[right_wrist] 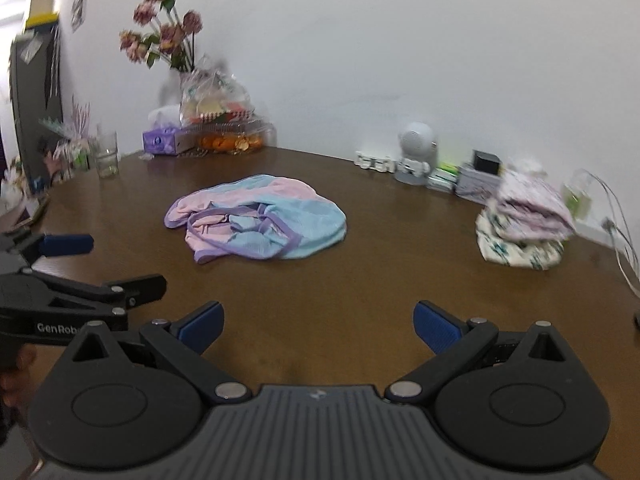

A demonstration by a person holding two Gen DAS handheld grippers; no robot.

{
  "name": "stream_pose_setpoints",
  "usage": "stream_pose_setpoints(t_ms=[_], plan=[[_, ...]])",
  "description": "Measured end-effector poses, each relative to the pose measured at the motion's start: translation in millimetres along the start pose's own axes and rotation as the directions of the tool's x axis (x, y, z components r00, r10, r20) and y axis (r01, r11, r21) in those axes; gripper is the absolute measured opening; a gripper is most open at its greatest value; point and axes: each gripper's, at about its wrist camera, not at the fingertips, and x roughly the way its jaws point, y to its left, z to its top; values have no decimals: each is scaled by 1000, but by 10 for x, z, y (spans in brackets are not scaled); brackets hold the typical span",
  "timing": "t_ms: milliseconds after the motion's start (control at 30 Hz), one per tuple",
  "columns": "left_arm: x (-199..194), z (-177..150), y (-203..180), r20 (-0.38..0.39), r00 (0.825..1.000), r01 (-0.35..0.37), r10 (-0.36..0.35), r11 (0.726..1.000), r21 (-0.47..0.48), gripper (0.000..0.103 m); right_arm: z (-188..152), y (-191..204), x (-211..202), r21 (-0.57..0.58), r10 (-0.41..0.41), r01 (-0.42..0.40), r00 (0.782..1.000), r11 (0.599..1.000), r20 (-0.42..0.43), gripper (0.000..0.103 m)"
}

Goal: Fold clothes
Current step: 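Move both tools toward the crumpled pink-and-blue garment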

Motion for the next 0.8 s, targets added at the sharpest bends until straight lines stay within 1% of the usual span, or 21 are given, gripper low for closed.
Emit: stream_pose_setpoints(t_ms=[200, 300, 333, 400, 433, 500, 633, 667, 733, 800], plan=[[625, 265, 348, -50, 997, -62, 63, 998, 22, 102, 358, 122, 708, -74, 2, -6, 999, 997, -45, 103], [957, 329, 454, -84, 992, -89, 91, 996, 31, 101, 494, 199, 1093, -106, 6, -13, 998, 994, -63, 103], [1051, 341, 477, -96, 990, -97, 100, 995, 30, 100, 531, 220, 1218, -116, -3, -5, 998, 993, -67, 103], [1237, 363, 522, -119, 986, -111, 113, 994, 21, 93, 600, 235, 1478, -122, -13, 3, 997, 993, -82, 102], [1350, 378, 549, -135, 984, -117, 118, 993, 12, 92, 637, 230, 1603, -120, -10, -1, 996, 993, -94, 102], [1515, 405, 593, -157, 981, -118, 116, 993, 1, 92, 697, 210, 1856, -121, 7, -23, 991, 992, -132, 94], [1783, 427, 654, -213, 971, -116, 111, 993, -12, 87, 764, 144, 2285, -95, 50, -72, 974, 993, -222, 84], [1830, 422, 666, -224, 968, -116, 110, 993, -14, 86, 766, 132, 2364, -92, 57, -82, 969, 992, -239, 81], [1922, 411, 688, -247, 963, -115, 108, 993, -17, 82, 767, 116, 2499, -92, 71, -99, 961, 991, -266, 79], [1965, 417, 735, -253, 962, -121, 106, 992, -44, 78, 764, 112, 2566, -89, 91, -120, 957, 989, -275, 71]])
